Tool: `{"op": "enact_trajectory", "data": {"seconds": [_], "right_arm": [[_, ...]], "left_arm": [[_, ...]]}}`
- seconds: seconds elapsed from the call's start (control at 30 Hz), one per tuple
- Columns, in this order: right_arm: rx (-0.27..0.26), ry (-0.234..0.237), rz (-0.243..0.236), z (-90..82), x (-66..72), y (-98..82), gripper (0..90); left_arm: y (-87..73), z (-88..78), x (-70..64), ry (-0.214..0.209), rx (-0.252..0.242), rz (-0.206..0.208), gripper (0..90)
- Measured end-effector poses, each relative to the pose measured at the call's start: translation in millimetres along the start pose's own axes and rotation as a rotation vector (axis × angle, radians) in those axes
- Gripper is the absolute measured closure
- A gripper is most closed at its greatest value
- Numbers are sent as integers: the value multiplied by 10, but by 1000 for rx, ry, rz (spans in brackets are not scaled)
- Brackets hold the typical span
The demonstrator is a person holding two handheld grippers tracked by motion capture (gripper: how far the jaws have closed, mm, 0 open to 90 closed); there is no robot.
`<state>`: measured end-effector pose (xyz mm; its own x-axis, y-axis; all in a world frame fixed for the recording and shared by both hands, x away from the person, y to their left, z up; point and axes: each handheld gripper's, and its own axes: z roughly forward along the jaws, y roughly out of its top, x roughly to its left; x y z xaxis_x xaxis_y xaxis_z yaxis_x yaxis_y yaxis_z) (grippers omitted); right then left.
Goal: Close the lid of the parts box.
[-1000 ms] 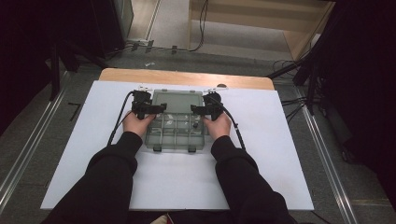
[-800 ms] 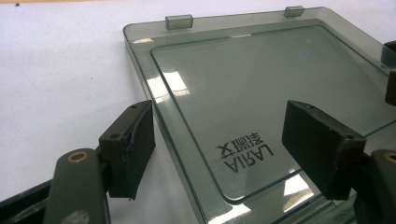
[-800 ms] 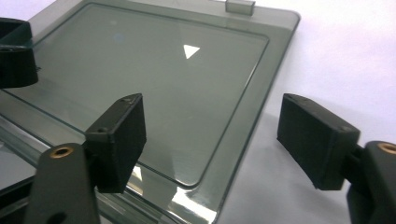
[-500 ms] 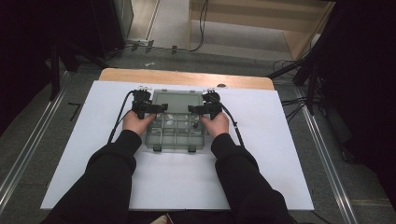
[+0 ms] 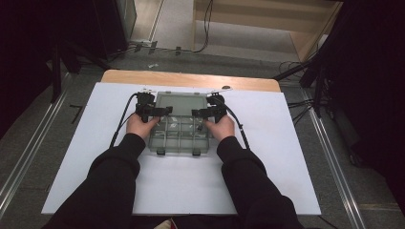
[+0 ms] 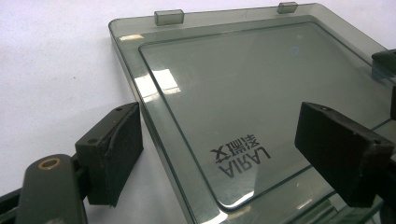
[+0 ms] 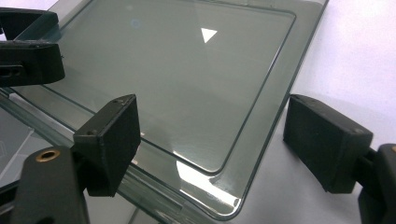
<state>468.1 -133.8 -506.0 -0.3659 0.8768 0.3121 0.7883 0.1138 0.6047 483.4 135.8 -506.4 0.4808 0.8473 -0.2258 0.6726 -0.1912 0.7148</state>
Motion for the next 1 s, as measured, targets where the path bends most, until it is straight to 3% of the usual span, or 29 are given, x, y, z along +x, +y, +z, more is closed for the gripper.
{"op": "enact_trajectory", "data": {"seconds": [0.37, 1.0], "right_arm": [[11, -17, 23, -14, 32, 4, 192], [33, 2, 63, -34, 24, 12, 243]], "left_arm": [[-7, 3, -1, 2, -6, -3, 154], [-25, 1, 7, -6, -20, -7, 154]]}}
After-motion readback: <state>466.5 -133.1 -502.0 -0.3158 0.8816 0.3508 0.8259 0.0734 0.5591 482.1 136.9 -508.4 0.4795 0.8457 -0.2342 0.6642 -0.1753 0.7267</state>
